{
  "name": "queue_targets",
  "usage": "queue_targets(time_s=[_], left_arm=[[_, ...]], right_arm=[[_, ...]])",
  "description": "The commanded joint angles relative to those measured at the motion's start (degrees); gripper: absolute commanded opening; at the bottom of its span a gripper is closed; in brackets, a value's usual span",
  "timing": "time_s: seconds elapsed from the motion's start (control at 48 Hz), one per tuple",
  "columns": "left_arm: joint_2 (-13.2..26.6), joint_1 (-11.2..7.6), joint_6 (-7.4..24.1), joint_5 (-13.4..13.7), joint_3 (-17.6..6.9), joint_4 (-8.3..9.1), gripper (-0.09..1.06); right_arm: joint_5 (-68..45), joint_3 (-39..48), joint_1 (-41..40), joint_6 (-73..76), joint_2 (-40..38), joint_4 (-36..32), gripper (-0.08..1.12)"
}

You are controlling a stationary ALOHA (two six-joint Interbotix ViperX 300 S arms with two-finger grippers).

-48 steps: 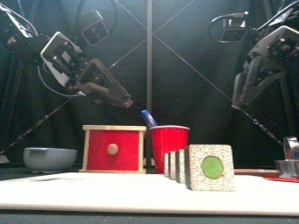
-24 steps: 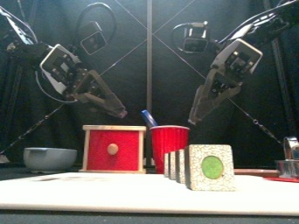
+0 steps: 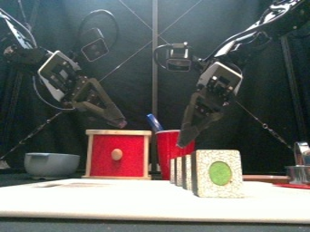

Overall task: Place sushi on board then cut the sushi with the knife then place the pieces on the plate
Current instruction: Place the 4 sushi pieces on the plate

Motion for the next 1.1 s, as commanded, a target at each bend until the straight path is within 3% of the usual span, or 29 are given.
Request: queue_targets(time_s=[0.021,0.396,0.625,0.75,1.104], left_arm=[[-0.26,-0.18,0.00,-0.26,-0.53,-0.18,0.65],[-0.26,-0.09,0.00,-0.26,-0.70,-0.09,0.65],[-0.44,0.09,0.00,-0.26,-0.53,-0.79,0.65],[-0.79,0.18,0.00,-0.35,-0.53,-1.41,0.65],[-0.79,0.26,0.09,-0.26,-0.79,-1.58,0.65]], right_arm=[[0.00,-1.85,-0.53,0.09,0.26,0.00,0.79],[0.44,-2.99,-1.23,0.09,4.48,0.18,0.78],[0.97,-3.43,-1.49,0.09,4.48,2.20,0.59],[4.31,-2.72,-1.93,0.09,1.05,3.08,0.52],[20.39,3.34,-6.68,0.35,-15.82,4.66,0.52]])
